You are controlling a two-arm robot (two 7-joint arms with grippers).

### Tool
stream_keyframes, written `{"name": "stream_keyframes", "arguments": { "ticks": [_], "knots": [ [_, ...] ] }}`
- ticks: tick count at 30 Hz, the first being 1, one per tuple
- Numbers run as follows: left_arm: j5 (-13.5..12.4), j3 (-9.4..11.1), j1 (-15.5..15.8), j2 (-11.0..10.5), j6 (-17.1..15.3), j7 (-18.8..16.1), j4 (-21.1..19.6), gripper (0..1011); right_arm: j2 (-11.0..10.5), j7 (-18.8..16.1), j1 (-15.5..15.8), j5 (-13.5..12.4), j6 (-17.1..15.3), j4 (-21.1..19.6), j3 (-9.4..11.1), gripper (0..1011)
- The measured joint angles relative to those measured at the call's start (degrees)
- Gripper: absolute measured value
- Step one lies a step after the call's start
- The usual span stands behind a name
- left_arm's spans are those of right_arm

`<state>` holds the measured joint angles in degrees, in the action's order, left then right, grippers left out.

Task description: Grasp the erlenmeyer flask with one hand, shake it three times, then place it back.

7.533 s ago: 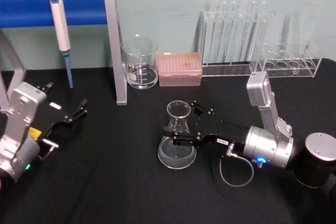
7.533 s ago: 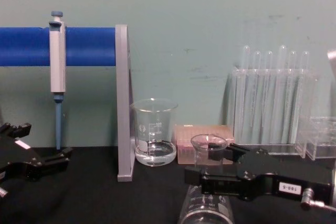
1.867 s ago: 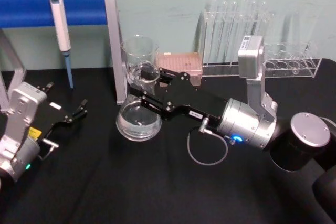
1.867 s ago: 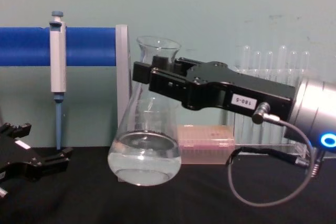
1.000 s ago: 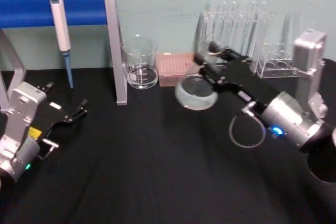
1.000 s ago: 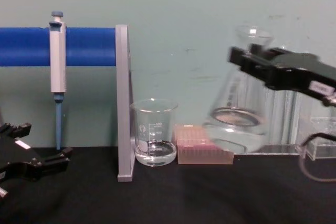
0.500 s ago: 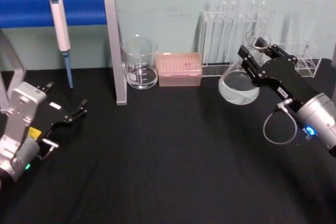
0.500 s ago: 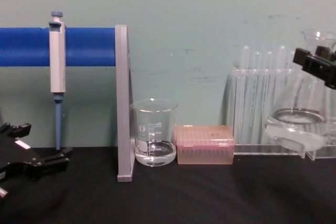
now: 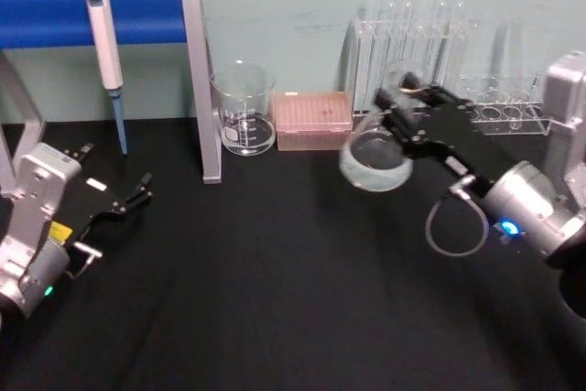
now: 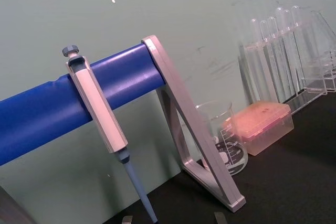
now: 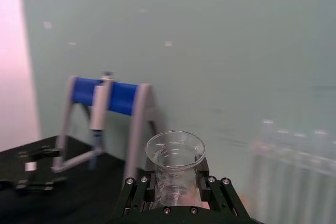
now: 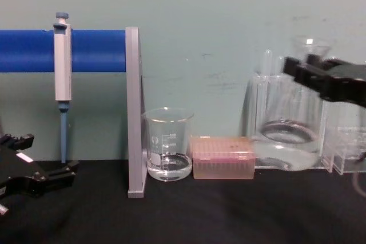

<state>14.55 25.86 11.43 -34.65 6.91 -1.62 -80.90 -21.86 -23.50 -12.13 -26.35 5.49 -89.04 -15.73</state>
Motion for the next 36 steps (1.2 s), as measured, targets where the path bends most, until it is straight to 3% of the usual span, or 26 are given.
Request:
{"name": "stream_keyframes", "arguments": {
  "ticks": [8, 18, 27, 36],
  "knots": [
    [0.00, 0.00, 0.00, 0.00, 0.00, 0.00, 0.00, 1001, 0.93, -7.55, -4.03, -2.02, -1.00, 2.37, -5.68, 450],
    [0.00, 0.00, 0.00, 0.00, 0.00, 0.00, 0.00, 1001, 1.25, -13.53, -7.06, -4.10, -1.55, 4.03, -10.86, 450],
    [0.00, 0.00, 0.00, 0.00, 0.00, 0.00, 0.00, 1001, 0.57, -14.25, -7.97, -5.30, -1.40, 4.29, -12.39, 450],
    [0.00, 0.00, 0.00, 0.00, 0.00, 0.00, 0.00, 1001, -0.55, -11.23, -7.72, -5.60, -0.24, 4.04, -11.66, 450]
  ]
}}
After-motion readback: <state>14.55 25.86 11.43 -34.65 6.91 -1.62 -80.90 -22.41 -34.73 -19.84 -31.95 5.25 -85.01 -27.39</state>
